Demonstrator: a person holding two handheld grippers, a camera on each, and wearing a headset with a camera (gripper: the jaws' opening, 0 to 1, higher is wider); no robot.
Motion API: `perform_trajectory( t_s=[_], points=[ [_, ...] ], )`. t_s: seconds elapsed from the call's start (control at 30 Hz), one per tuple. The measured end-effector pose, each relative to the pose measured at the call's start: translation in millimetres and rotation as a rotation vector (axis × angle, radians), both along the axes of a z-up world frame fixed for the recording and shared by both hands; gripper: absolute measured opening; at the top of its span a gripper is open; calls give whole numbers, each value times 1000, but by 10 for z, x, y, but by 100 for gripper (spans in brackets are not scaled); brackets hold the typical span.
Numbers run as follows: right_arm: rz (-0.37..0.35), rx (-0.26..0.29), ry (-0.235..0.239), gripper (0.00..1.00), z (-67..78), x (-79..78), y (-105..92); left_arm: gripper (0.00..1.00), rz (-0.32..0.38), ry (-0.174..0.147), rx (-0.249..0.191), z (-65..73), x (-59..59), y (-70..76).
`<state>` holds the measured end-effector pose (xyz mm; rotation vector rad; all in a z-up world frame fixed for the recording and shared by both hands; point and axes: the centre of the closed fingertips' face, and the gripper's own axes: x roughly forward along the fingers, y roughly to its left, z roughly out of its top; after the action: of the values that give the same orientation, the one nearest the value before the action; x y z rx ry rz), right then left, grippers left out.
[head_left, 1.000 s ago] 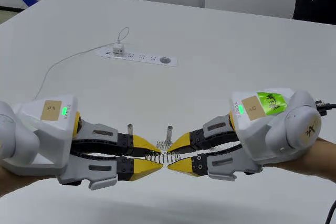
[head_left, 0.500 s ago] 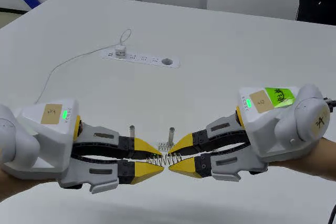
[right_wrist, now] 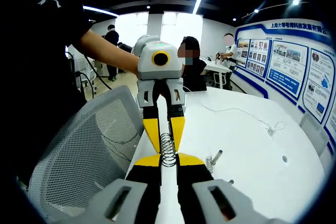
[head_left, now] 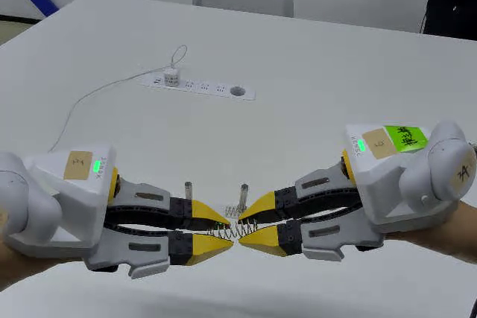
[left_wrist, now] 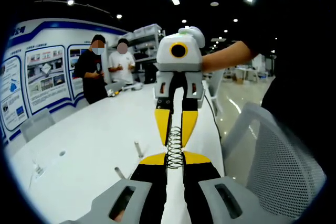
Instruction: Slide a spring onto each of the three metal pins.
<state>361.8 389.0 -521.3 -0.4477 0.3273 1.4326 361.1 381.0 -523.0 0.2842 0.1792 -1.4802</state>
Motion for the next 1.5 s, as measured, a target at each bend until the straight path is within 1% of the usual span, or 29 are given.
perform_trajectory(
  t_s=[0.13, 0.27, 0.37, 0.47, 0.57, 0.6, 0.83, 1.0, 1.17, 1.3, 1.33, 1.47, 1.5],
  points=[
    [-1, 8, 3, 10, 24, -7, 9, 9, -2, -4, 1, 10, -5, 4],
    [0, 33, 15, 10, 70, -23, 30, 9, -4, -11, 11, 8, -8, 7],
    [7, 49, 14, 10, 109, -29, 42, 9, -6, -17, 17, 9, -9, 2],
    [7, 74, 21, 10, 164, -24, 59, 9, -4, -18, 16, 14, -1, -3],
    [5, 81, 20, 10, 191, -9, 66, 9, 3, -11, 10, 24, 16, -8],
    [2, 95, 28, 10, 216, -7, 72, 9, 2, -10, 7, 31, 18, -10],
    [-9, 164, 41, 10, 355, 26, 139, 9, 15, -11, -13, 75, 45, -43],
    [-8, 154, 41, 10, 354, 35, 200, 9, 19, -12, 11, 34, 56, -77],
    [-12, 166, 51, 10, 380, 32, 233, 9, 23, -9, 9, 42, 50, -100],
    [-22, 159, 67, 10, 369, 30, 234, 10, 29, 2, 12, 36, 40, -88],
    [-25, 156, 67, 10, 365, 32, 235, 10, 35, 14, 12, 32, 38, -77],
    [-39, 146, 63, 10, 354, 62, 253, 10, 54, 15, 21, 22, 68, -60],
    [-43, 142, 58, 10, 353, 74, 261, 11, 61, 10, 22, 22, 81, -53]
  ],
)
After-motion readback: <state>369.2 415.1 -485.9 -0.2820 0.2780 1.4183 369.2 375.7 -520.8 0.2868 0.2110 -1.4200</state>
